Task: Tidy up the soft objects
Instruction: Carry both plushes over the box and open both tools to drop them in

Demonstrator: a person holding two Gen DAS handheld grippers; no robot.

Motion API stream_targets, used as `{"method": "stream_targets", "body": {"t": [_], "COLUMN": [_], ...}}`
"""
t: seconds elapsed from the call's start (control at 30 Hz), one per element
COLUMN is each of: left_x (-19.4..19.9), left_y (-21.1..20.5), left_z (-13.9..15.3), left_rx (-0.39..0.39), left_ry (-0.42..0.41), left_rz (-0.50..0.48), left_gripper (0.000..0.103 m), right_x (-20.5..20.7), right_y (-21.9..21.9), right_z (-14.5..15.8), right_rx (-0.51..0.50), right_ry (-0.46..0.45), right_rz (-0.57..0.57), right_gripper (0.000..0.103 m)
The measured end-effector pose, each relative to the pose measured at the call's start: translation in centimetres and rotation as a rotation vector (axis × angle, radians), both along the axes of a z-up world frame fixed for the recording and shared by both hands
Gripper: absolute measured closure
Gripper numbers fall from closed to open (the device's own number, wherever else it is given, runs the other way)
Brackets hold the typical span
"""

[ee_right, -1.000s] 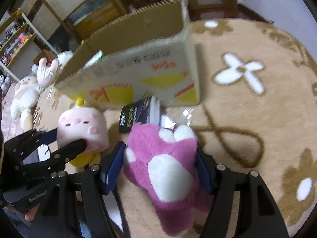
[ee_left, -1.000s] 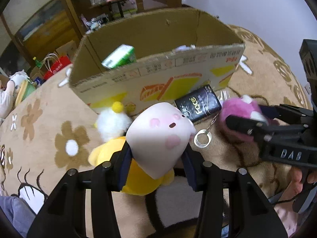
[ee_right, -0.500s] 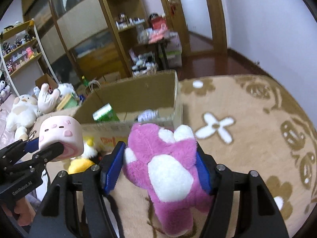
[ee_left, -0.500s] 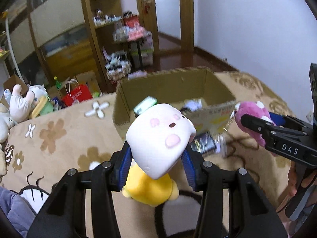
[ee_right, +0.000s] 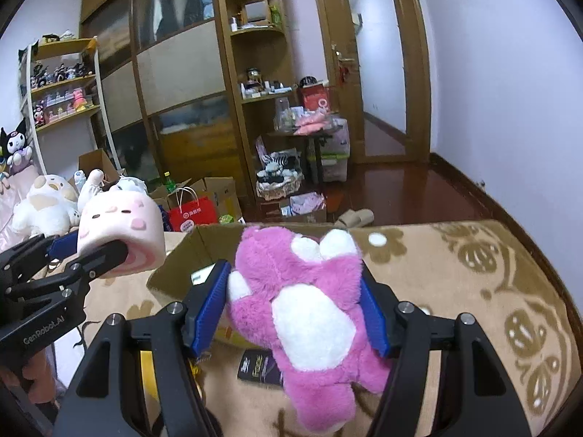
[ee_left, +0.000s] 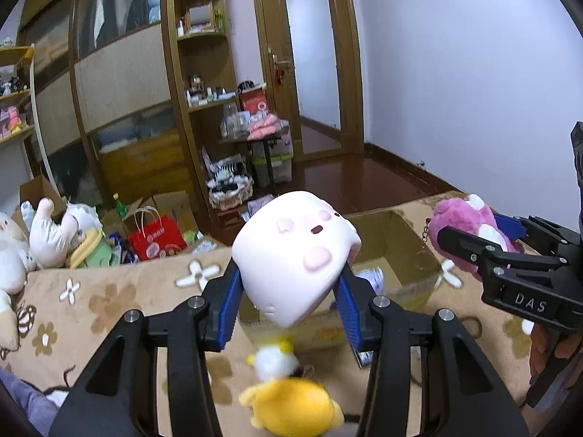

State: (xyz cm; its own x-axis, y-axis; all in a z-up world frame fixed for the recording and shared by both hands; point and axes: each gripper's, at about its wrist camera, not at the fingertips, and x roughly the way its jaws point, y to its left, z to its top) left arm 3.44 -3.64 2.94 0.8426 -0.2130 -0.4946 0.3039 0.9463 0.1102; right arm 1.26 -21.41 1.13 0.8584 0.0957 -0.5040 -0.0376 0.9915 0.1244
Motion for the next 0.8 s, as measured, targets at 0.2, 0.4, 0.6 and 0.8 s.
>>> {"method": "stream_targets", "body": {"t": [0.2, 0.4, 0.6, 0.8], "left_x": [2.4, 4.7, 7.0, 8.9], "left_y": [-0.1, -0.4, -0.5, -0.4], "left_z": [-0.1, -1.2, -2.6, -4.3], "left_rx": [-0.002, 0.027, 0.029, 0.035], "left_ry": [-0.017, -0.002, 0.034, 0.096], "left_rz": [0.01, 0.012, 0.025, 0.039], "left_gripper": [0.057, 0.057, 0.057, 0.056], "right_x": [1.9, 4.5, 6.5, 7.9], "right_y": [0.5, 0.6, 1.2, 1.6], "right_z": [0.3, 0.5, -0.6, -2.4], "right_rx": [-0.016, 0.018, 0.002, -0.035], "right_ry": [-0.025, -0.037, -0.027, 0.003], "right_rz": [0.022, 0.037, 0.046, 0.044], "right_gripper": [0.033, 0.033, 0.033, 0.033]}}
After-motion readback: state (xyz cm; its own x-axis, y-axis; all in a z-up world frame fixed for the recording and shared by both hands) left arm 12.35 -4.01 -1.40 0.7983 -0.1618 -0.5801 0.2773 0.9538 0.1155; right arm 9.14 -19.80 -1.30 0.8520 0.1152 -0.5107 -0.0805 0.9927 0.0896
